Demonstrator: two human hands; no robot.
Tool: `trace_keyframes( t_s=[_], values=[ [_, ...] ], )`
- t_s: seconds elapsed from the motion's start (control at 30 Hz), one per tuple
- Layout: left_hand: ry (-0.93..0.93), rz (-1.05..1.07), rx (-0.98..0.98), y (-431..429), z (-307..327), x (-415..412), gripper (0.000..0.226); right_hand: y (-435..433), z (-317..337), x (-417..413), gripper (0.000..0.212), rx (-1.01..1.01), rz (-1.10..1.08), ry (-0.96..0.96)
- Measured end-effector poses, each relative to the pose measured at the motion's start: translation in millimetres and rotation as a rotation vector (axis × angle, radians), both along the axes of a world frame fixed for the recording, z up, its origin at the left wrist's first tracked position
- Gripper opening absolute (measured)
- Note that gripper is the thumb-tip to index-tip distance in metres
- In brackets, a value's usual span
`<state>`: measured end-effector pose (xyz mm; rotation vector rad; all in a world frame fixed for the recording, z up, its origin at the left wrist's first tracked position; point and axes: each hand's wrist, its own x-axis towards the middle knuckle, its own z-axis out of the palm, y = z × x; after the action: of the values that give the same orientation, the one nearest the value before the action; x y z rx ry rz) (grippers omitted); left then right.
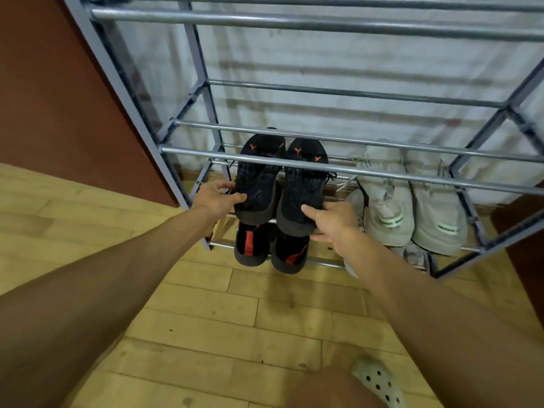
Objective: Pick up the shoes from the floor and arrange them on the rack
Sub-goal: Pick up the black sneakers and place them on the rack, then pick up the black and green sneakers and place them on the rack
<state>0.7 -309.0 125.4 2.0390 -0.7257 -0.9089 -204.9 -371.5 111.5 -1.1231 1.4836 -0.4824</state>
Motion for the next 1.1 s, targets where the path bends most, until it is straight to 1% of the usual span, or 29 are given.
trace_keyframes(
  t_s=[0.1,0.17,0.3,0.4,0.47,0.6,0.73,0.83,0.9,1.0,1.03,1.1],
  values=[
    [0.025,-0.052,0.001,5.7,11.6,-6.4,0.046,11.2,12.7,-2.8,0.042,0.019,0.081,0.061],
    [0.047,-0.065,-0.029,15.6,24.6,-14.2,0.046,21.1,25.9,-3.0,0.039,0.021,0.110,0.095],
    [0.074,-0.074,-0.061,52.9,48.4,-22.4,0.056,50.1,66.4,-3.7,0.040,-0.051,0.157,0.190],
    [0.063,-0.083,-0.038,100.4,61.1,-20.7,0.060,84.2,96.7,3.6,0.037,-0.101,0.245,0.229],
    [0.075,-0.105,-0.027,138.9,68.9,-18.3,0.057,112.0,111.3,15.1,0.033,-0.104,0.343,0.239],
    [0.076,-0.106,0.059,225.1,73.6,-4.3,0.058,176.6,125.3,53.3,0.031,-0.107,0.502,0.241],
    [0.131,-0.056,0.090,322.6,58.7,8.7,0.049,259.2,121.1,100.7,0.035,-0.068,0.589,0.224],
    [0.131,-0.013,0.191,396.2,35.7,14.6,0.051,331.5,100.8,128.9,0.037,-0.014,0.690,0.222],
    [0.127,0.034,0.251,441.2,17.6,17.0,0.049,374.8,83.2,141.5,0.040,0.023,0.747,0.218],
    [0.170,0.091,0.301,504.5,-13.0,13.9,0.030,429.3,58.8,148.2,0.043,0.072,0.842,0.187],
    [0.172,0.107,0.335,523.4,-23.2,11.8,0.030,443.4,51.1,147.0,0.042,0.072,0.863,0.170],
    [0.180,0.154,0.401,557.8,-46.2,7.1,0.037,465.4,36.3,139.1,0.039,0.055,0.895,0.152]
  ],
)
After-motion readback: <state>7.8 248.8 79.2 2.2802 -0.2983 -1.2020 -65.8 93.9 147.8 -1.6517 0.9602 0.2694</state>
